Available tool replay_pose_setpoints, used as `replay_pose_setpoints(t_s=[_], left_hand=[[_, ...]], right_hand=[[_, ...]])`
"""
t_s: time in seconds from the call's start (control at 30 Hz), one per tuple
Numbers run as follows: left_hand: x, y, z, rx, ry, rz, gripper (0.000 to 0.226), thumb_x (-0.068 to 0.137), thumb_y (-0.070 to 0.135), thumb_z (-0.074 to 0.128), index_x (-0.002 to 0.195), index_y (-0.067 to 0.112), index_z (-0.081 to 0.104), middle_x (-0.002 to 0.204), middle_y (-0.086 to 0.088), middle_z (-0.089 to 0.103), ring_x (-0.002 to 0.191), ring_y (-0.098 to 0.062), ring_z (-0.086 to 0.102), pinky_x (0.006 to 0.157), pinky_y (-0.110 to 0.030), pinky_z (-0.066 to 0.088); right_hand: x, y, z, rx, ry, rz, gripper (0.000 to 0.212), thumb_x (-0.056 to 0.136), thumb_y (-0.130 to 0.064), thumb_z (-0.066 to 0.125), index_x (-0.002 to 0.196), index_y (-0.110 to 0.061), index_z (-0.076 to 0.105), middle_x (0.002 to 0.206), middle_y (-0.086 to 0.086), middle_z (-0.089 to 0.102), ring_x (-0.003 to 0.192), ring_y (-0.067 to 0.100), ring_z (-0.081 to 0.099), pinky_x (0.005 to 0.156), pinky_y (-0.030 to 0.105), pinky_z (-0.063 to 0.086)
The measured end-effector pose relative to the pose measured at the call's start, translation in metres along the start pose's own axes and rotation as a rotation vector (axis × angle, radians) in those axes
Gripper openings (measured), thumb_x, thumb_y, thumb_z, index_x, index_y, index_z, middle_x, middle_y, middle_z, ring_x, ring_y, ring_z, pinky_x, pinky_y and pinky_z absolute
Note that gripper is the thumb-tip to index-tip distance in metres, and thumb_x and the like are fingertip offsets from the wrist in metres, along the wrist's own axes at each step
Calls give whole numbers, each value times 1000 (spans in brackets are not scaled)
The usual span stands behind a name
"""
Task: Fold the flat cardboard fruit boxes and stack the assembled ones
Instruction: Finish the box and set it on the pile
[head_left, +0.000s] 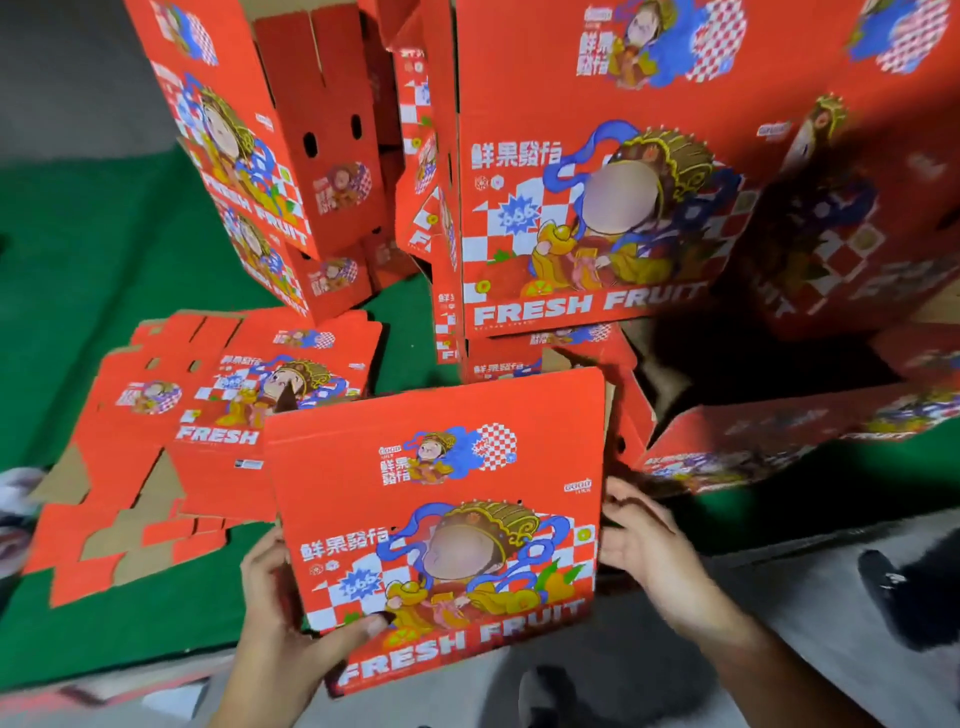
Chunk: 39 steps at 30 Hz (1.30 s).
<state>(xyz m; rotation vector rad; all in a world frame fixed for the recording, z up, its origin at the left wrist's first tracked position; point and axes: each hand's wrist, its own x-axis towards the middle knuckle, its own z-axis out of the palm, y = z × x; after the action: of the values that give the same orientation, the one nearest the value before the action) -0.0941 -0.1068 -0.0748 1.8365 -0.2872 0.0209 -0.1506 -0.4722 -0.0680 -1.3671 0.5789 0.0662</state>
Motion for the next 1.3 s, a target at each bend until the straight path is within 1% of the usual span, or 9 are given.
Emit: replay_pose_setpoints(t_s=[0.13,0.3,0.47,0.6,0.67,0.77,1.0,1.17,1.3], left_hand=[[12,-2,10,119,-8,-57,95,53,43,101,127,50,42,143,-4,37,135,-26,50,102,-32,54],[36,-1,25,90,2,-170,72,69,-7,85,111,39,49,115,-13,65,95,-20,75,64,-39,65],[-8,-12,-11,312,160,-293,66,58,17,92,112,30,58,97,-6,71,102,-3,67,92,-6,44],[-45,-26,-18,418,140,-447,77,59,36,88,116,-10,66,120,-26,69,129,-5,59,115,-26,37],[-36,-16,6,341,186,-390,74,64,31,91,126,2,62,122,-14,69,115,14,61,97,-4,43],[-7,-9,52,284,138,-321,65,72,13,89,127,13,53,120,-8,67,111,-6,68,92,-9,49],[65,1,129,292,31,-230,68,75,11,91,120,49,56,109,25,72,100,8,68,85,-11,52],[94,3,181,260,-1,-357,65,73,13,90,124,32,54,105,17,75,100,-10,72,91,-38,56],[83,3,181,301,55,-375,65,76,22,91,129,28,54,109,16,74,103,-11,71,88,-36,54]], right_hand=[[21,-11,9,16,-26,-37,33,90,-36,51,112,-31,75,116,7,76,107,27,73,94,46,55],[36,-11,23,65,-83,-103,43,99,-6,39,120,-31,67,125,8,72,117,27,68,102,47,51],[3,3,16,-13,-241,-243,49,90,-22,57,134,-41,62,135,-10,67,128,8,60,102,24,49],[-5,9,29,-121,-261,-304,35,90,-44,60,123,-54,65,119,-22,71,113,-4,64,94,9,44],[20,3,32,-139,-180,-348,35,92,-33,57,119,-53,65,111,-19,71,112,4,64,93,3,41],[81,0,12,-139,-44,-246,44,103,0,46,130,-33,57,130,-9,61,128,17,50,101,12,36],[118,-30,-51,-68,446,-173,48,99,-37,55,144,-20,51,139,-8,53,108,-1,49,94,7,29],[122,-60,-107,-360,325,-125,16,80,-33,64,86,-19,66,97,-6,69,93,17,59,86,29,48],[135,-64,-95,-207,187,-63,19,93,-25,69,106,-13,74,105,3,76,99,22,67,88,34,53]])
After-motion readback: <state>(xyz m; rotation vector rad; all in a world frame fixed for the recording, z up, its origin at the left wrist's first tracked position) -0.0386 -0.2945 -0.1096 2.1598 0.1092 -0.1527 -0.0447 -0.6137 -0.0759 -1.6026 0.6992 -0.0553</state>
